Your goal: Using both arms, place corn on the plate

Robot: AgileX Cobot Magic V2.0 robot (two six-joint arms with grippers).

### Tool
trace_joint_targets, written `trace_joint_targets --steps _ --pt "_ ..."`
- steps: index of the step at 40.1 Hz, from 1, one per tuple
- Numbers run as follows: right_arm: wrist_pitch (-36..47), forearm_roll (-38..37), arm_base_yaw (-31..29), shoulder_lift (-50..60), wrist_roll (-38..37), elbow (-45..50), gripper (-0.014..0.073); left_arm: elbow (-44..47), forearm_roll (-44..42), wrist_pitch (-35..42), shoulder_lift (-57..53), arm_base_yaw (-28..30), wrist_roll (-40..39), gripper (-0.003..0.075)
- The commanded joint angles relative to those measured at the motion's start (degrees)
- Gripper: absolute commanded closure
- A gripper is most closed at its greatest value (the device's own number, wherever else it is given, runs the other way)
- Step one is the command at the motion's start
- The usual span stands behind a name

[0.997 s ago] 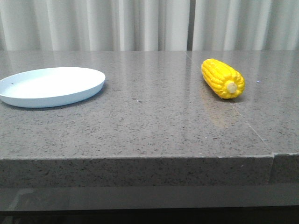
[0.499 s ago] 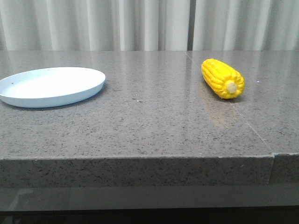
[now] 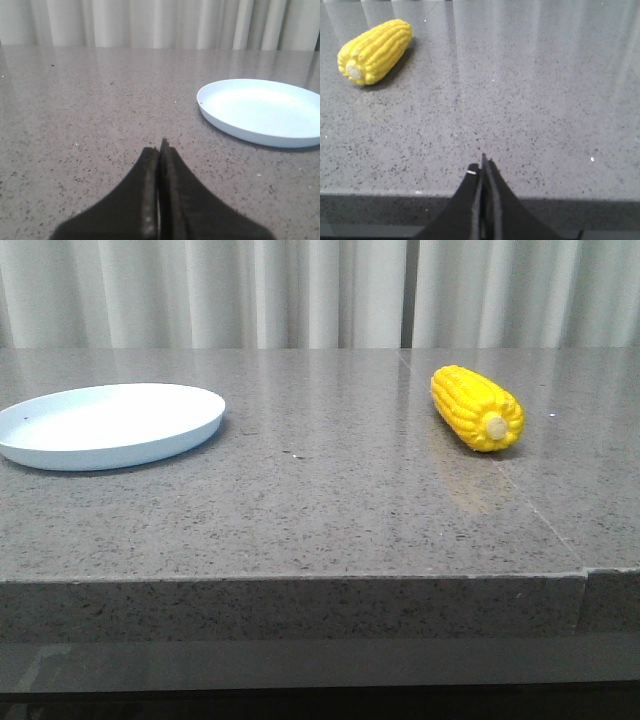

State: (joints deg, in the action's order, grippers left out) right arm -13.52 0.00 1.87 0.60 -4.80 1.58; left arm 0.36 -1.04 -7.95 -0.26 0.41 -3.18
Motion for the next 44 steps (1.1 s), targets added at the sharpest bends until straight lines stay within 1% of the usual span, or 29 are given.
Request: trace_joint_targets --steps 1,4,6,8,10,14,20,24,28,34,41,44 --pt "7.42 -0.91 -0.46 0.35 0.55 -1.05 0.0685 0.04 0.31 8.9 -1.0 0.12 -0.03 0.0741" --pt "11.44 -0.91 -0.46 0.35 0.55 -1.12 0.0685 0.04 0.31 14.6 -1.0 0.12 -0.03 0.0741" --pt "12.73 -0.91 -0.46 0.35 0.55 -1.85 0.0685 -0.46 0.31 17.64 -1.0 0.12 -0.03 0.0741" --pt "12.6 -0.91 -0.46 0.35 0.55 -3.38 0.0685 -1.65 0.31 19.19 -1.0 0.12 -0.03 0.074" --pt "11.13 -0.91 -0.46 0.35 0.55 -5.49 0.0685 -3.39 0.31 19.18 -1.0 0.12 -0.03 0.074" --pt "5.37 -0.91 -0.46 0.22 0.55 -11.59 0.0685 -7.82 0.31 17.14 -0.89 0.12 -0.03 0.074" --pt "-2.36 -0.91 -0.46 -2.91 0.55 -21.43 0.0685 -16.53 0.31 7.95 2.44 0.12 -0.03 0.0741" --pt "-5.29 -0.86 -0.46 -8.67 0.55 -27.55 0.0685 -21.89 0.31 1.49 8.09 0.12 -0.03 0.0741" --pt "-5.9 -0.86 -0.46 -14.56 0.55 -31.97 0.0683 -25.73 0.31 -2.33 14.46 0.12 -0.03 0.0741" --pt "-5.62 -0.86 -0.46 -21.16 0.55 -34.67 0.0683 -27.99 0.06 -2.29 20.24 0.12 -0.03 0.0741" --pt "-5.84 -0.86 -0.46 -21.67 0.55 -34.67 0.068 -27.99 0.06 -1.31 20.7 0.12 -0.03 0.0739" --pt "-5.97 -0.86 -0.46 -21.67 0.55 -34.67 0.0637 -27.99 0.06 -1.31 20.7 0.12 -0.03 0.071"
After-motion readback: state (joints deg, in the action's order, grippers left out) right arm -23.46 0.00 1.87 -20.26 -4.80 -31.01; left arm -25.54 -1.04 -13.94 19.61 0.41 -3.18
